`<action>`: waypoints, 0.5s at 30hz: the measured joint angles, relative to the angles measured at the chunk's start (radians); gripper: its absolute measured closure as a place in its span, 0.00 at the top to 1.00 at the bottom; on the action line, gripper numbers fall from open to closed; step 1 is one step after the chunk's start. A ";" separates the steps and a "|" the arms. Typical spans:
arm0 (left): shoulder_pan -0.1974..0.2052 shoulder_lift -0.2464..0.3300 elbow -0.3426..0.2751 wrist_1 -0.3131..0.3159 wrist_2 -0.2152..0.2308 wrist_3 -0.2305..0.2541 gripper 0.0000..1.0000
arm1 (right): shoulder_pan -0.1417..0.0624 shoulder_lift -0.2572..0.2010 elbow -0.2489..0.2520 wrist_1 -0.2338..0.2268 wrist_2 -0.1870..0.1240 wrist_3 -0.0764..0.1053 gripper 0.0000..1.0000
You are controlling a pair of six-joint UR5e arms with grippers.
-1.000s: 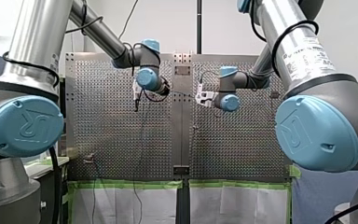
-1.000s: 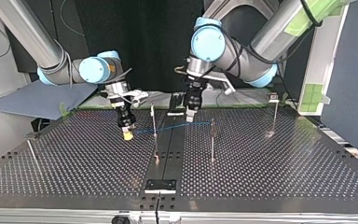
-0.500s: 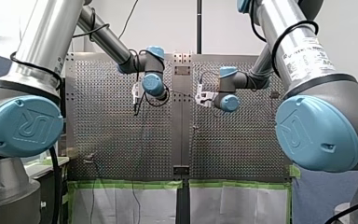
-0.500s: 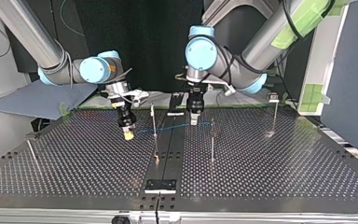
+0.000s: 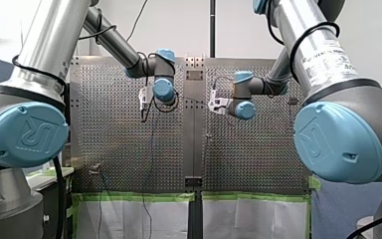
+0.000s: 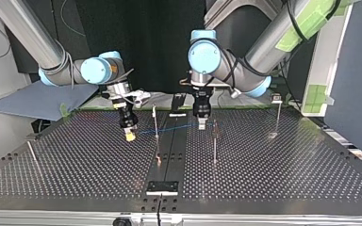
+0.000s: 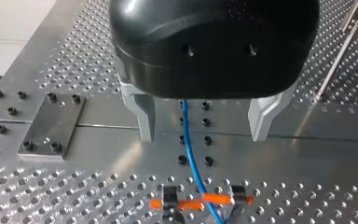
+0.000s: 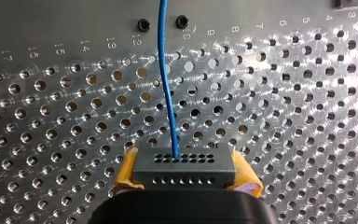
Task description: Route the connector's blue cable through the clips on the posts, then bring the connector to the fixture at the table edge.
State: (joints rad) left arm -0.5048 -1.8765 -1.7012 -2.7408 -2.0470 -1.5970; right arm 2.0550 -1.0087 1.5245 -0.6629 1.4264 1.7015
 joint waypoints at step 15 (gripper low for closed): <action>0.000 -0.062 0.080 -0.016 -0.025 0.008 1.00 | 0.000 0.001 0.000 0.001 -0.005 0.000 0.00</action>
State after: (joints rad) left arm -0.5050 -1.9385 -1.6208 -2.7573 -2.0718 -1.5893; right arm 2.0550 -1.0072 1.5243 -0.6623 1.4217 1.7014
